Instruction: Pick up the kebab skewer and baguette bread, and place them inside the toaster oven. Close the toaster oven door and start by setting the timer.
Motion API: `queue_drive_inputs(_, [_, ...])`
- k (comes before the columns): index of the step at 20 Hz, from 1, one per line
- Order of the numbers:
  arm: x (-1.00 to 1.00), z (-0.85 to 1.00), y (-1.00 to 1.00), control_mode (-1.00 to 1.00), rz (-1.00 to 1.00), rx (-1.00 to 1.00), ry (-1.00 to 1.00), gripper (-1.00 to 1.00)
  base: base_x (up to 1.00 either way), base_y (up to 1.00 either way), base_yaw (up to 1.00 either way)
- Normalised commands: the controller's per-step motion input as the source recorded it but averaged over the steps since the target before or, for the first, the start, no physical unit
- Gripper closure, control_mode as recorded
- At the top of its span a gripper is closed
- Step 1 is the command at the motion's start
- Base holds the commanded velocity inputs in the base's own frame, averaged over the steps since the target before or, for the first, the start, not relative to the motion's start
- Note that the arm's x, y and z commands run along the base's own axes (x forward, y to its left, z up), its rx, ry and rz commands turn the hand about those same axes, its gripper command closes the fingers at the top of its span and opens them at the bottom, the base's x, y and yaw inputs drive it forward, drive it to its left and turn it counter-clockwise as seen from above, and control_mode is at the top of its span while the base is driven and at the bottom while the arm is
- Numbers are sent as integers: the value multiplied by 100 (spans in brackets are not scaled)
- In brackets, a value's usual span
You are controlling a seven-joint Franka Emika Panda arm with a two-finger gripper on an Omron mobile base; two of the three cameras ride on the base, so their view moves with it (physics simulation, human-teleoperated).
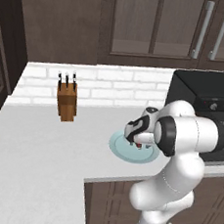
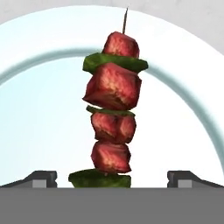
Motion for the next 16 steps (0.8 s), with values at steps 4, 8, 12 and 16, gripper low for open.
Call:
queue_drive_inputs(4, [0, -4, 2, -100, 0, 0, 0, 100, 0, 0, 0])
queue_drive_inputs(8, [0, -1, 0, -100, 0, 0, 0, 100, 0, 0, 0])
queue_drive_inputs(12, [0, 1, -32, -100, 2, 0, 1, 100, 0, 0, 0])
queue_drive_inputs(16, [-63, 93, -58, -100, 17, 6, -5, 100, 0, 0, 0])
